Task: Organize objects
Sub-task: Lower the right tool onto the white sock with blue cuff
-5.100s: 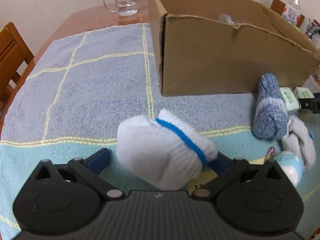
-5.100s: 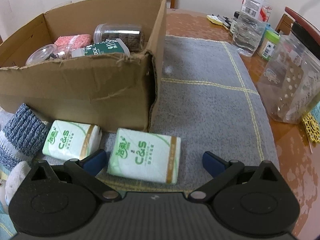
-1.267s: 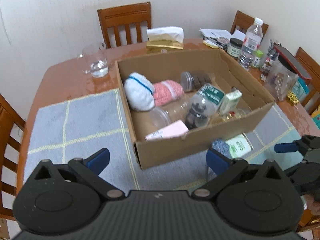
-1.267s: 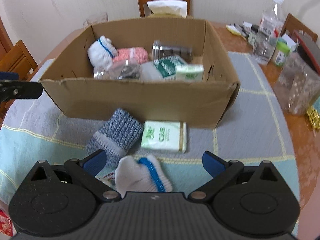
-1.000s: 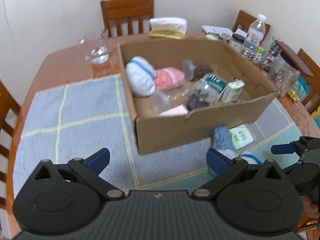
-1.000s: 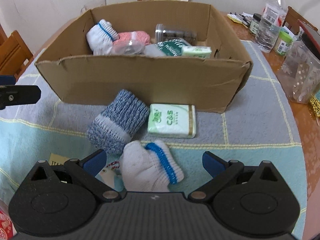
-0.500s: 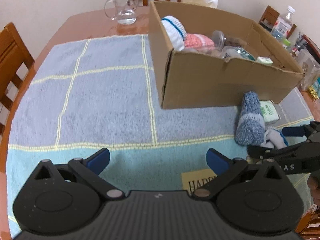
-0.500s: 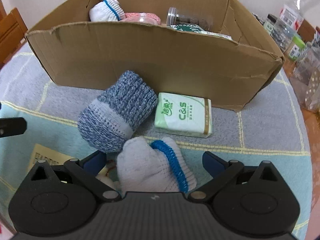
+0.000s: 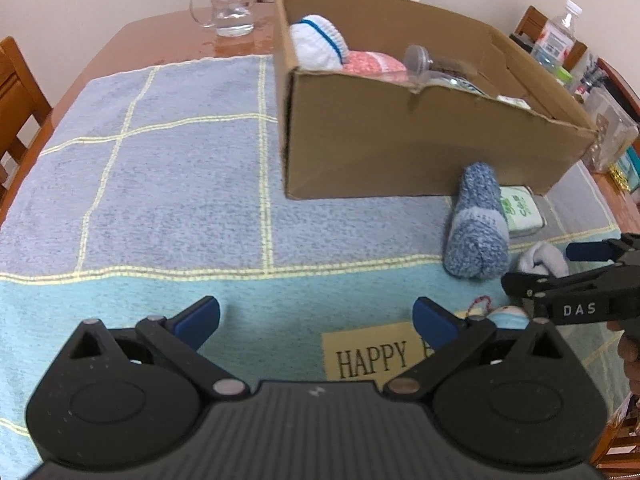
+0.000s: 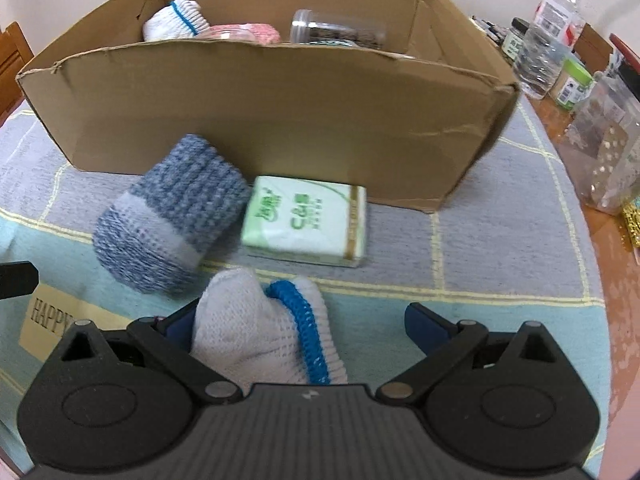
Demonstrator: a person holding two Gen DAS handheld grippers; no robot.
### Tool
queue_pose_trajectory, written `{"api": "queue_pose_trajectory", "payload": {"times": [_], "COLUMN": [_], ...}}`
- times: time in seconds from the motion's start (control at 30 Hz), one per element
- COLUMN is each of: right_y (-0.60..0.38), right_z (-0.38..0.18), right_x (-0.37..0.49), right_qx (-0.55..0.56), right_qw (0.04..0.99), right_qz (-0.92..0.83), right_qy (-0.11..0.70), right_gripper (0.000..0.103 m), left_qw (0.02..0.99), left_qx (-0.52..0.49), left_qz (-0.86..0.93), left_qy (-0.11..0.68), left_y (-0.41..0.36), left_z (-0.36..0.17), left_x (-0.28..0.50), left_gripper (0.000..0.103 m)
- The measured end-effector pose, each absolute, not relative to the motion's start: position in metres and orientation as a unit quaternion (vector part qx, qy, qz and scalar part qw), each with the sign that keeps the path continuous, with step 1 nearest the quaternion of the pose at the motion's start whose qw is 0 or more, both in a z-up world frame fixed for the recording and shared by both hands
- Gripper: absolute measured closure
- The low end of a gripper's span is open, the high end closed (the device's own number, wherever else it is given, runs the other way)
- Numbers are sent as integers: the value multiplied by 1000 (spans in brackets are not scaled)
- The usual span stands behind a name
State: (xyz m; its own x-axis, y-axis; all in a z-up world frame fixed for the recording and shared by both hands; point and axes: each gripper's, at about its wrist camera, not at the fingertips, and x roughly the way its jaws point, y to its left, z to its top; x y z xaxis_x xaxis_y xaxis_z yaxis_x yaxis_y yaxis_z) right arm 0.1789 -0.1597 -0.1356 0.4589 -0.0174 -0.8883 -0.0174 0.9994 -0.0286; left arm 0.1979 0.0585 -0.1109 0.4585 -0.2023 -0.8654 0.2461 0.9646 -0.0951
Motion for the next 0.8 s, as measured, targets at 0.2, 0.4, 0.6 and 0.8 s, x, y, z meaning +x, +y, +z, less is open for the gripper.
{"api": "queue_pose_trajectory", "payload": {"times": [0.2,0.4,0.6,0.8], "right_y": [-179,-197,-203,-203], "right_z": [-135,-132,-132,-133], "right_x": [170,159,159,155], "right_qx": [-13,-40,-55,-60], "right_qw": [852,850,850,853], "right_qz": [13,59,87,95], "right_qy": [523,521,517,510], "right_gripper": [0,0,0,0], "left_qw": [852,848,832,821], "left_qx": [37,53,78,137], "left_qz": [-147,-203,-279,-316], "left_qy": [501,487,472,455], "left_y": [43,21,-10,-31], "left_z": [-108,-100,-104,-121], "left_x": [194,182,167,155], "left_gripper": [1,1,1,3]}}
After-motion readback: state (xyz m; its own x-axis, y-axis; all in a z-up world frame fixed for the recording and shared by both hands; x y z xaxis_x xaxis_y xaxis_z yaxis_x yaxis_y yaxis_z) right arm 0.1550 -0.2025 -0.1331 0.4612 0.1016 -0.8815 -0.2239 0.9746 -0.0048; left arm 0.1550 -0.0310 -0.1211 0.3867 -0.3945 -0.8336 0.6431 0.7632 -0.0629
